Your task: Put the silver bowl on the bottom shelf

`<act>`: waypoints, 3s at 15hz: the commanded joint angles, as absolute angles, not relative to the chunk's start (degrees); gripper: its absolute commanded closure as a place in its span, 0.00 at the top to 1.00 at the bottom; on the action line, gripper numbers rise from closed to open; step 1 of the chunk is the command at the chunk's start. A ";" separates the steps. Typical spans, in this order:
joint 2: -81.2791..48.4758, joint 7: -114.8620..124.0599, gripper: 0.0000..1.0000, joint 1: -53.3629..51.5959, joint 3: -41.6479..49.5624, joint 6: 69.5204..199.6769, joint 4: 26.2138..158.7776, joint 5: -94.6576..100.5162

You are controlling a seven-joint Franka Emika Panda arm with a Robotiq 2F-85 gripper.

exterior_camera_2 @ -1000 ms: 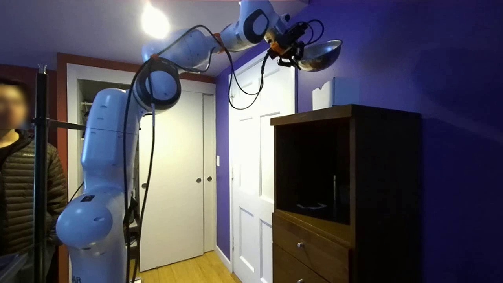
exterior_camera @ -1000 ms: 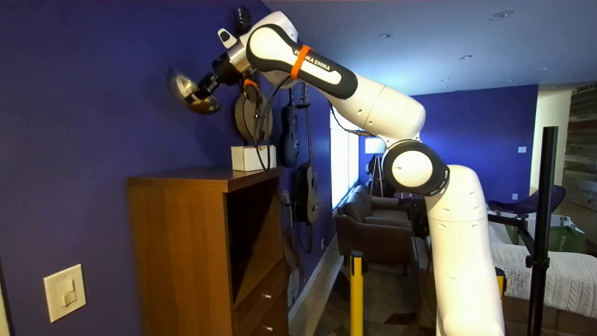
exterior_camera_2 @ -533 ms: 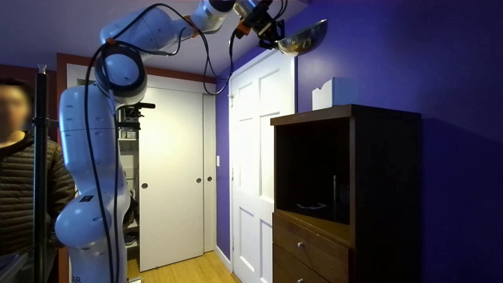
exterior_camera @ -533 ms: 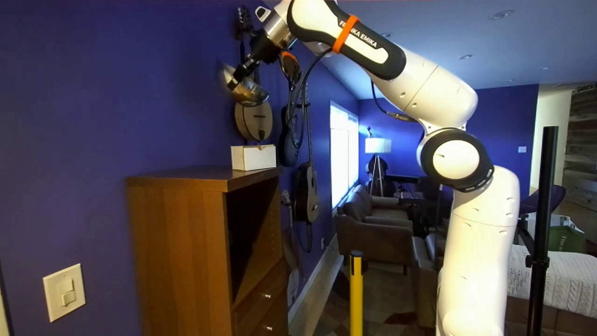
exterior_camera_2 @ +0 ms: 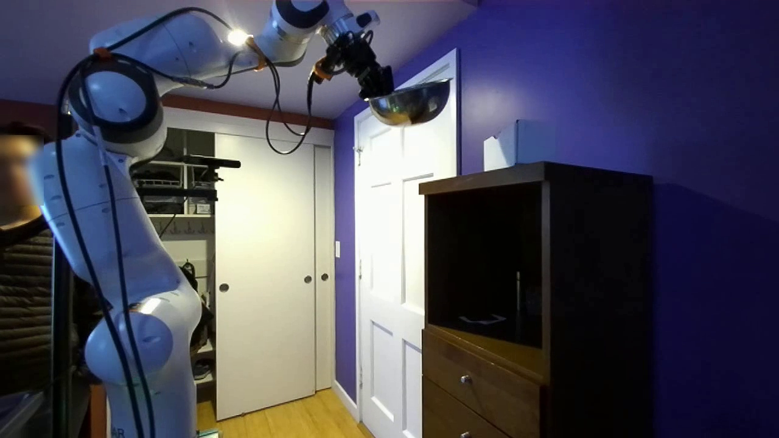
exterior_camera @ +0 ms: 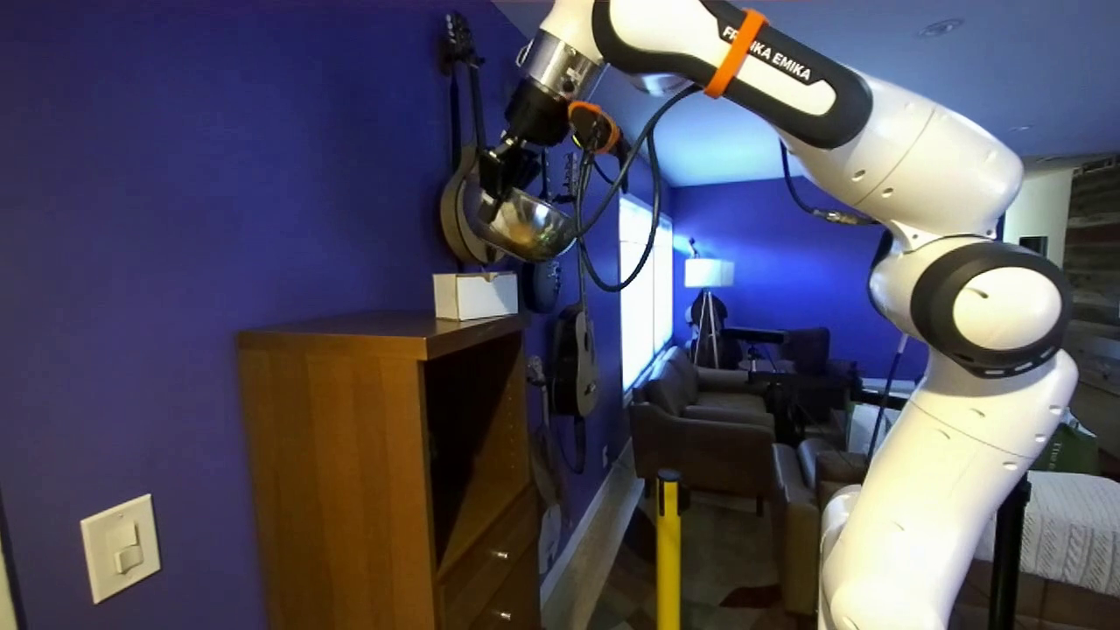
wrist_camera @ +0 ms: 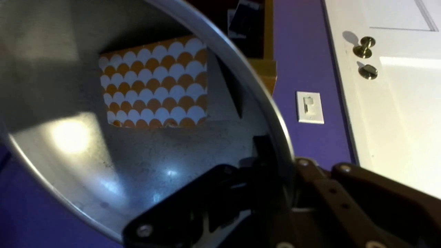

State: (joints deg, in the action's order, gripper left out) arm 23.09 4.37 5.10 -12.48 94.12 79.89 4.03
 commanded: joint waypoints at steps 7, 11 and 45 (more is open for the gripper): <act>36.82 23.30 0.02 0.29 -8.42 95.39 114.25 -6.84; 36.60 14.87 0.02 -0.89 -2.53 108.77 129.25 -15.20; 27.12 -3.90 0.02 -0.96 -3.90 137.41 141.39 21.02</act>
State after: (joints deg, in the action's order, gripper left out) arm 23.93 -2.32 -0.85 -3.50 129.29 136.16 17.40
